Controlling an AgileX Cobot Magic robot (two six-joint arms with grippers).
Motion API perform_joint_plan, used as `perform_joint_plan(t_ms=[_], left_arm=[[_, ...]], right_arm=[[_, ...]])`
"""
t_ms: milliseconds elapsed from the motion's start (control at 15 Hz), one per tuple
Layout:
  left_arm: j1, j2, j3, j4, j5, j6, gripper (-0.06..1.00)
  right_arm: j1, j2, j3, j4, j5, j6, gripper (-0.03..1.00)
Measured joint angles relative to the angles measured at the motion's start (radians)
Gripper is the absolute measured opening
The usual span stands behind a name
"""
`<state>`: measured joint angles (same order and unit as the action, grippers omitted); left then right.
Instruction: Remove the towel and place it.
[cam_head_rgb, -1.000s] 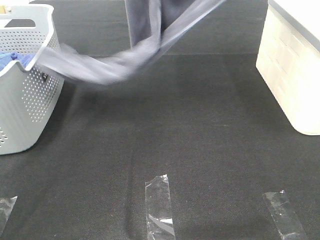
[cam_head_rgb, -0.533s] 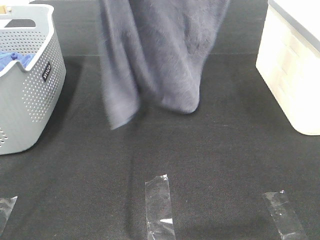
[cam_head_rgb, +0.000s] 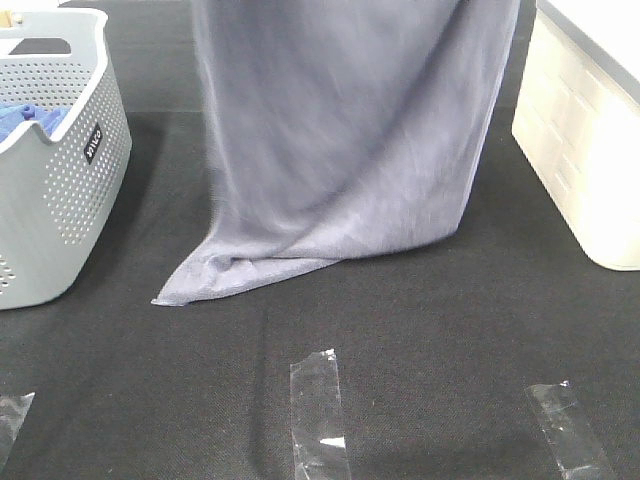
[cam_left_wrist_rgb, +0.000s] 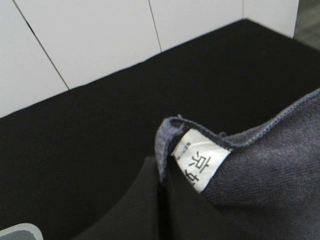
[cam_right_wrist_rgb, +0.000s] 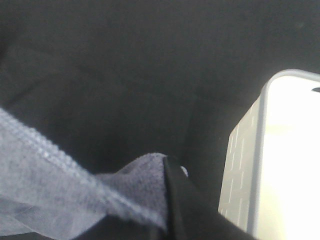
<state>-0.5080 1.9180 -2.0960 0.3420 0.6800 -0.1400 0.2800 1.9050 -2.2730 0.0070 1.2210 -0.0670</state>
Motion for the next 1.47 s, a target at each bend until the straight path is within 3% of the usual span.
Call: perform_joint_plan(t_ms=[133, 267, 333, 467, 533, 600, 733, 800, 867, 933, 1200, 1267, 1333, 1467], left_arm=[[0.001, 0.094, 0.0, 0.076, -0.003, -0.013, 0.0], [0.024, 0.172, 0.0, 0.124, -0.087, -0.094, 0.0], [0.085, 0.225, 0.0, 0.133, -0.26, -0.183, 0.0], [0.165, 0.25, 0.0, 0.134, -0.46, -0.259, 0.0], [0.165, 0.25, 0.0, 0.134, -0.46, -0.259, 0.0], [0.214, 0.256, 0.0, 0.136, -0.643, -0.283, 0.0], [0.252, 0.256, -0.014, 0.141, -0.802, -0.288, 0.0], [0.271, 0.257, -0.086, 0.15, -0.946, -0.29, 0.0], [0.271, 0.257, -0.086, 0.15, -0.946, -0.29, 0.0], [0.273, 0.257, -0.141, 0.151, -0.981, -0.29, 0.0], [0.272, 0.254, -0.305, 0.16, -1.073, -0.289, 0.0], [0.268, 0.256, -0.308, 0.163, -1.042, -0.294, 0.0], [0.261, 0.263, -0.308, 0.163, -0.985, -0.299, 0.0], [0.229, 0.298, -0.308, 0.162, -0.78, -0.307, 0.0]], right_arm=[[0.0, 0.074, 0.0, -0.018, 0.0, 0.0, 0.0], [0.0, 0.145, 0.001, -0.044, -0.059, 0.0, 0.0], [0.0, 0.197, 0.003, -0.077, -0.216, 0.0, 0.0], [0.0, 0.219, 0.003, -0.085, -0.42, 0.0, 0.0], [0.0, 0.219, 0.003, -0.085, -0.42, 0.0, 0.0], [0.001, 0.219, 0.003, -0.086, -0.605, 0.0, 0.0], [0.001, 0.211, 0.003, -0.096, -0.76, -0.002, 0.0], [0.001, 0.193, -0.016, -0.143, -0.922, -0.016, 0.0], [0.001, 0.193, -0.016, -0.143, -0.922, -0.016, 0.0], [0.001, 0.172, -0.049, -0.177, -1.006, -0.019, 0.0], [0.002, 0.094, -0.12, -0.193, -1.059, -0.019, 0.0], [0.002, 0.089, -0.126, -0.193, -1.014, -0.021, 0.0], [0.002, 0.101, -0.126, -0.193, -0.909, -0.022, 0.0], [0.002, 0.13, -0.126, -0.193, -0.782, -0.023, 0.0]])
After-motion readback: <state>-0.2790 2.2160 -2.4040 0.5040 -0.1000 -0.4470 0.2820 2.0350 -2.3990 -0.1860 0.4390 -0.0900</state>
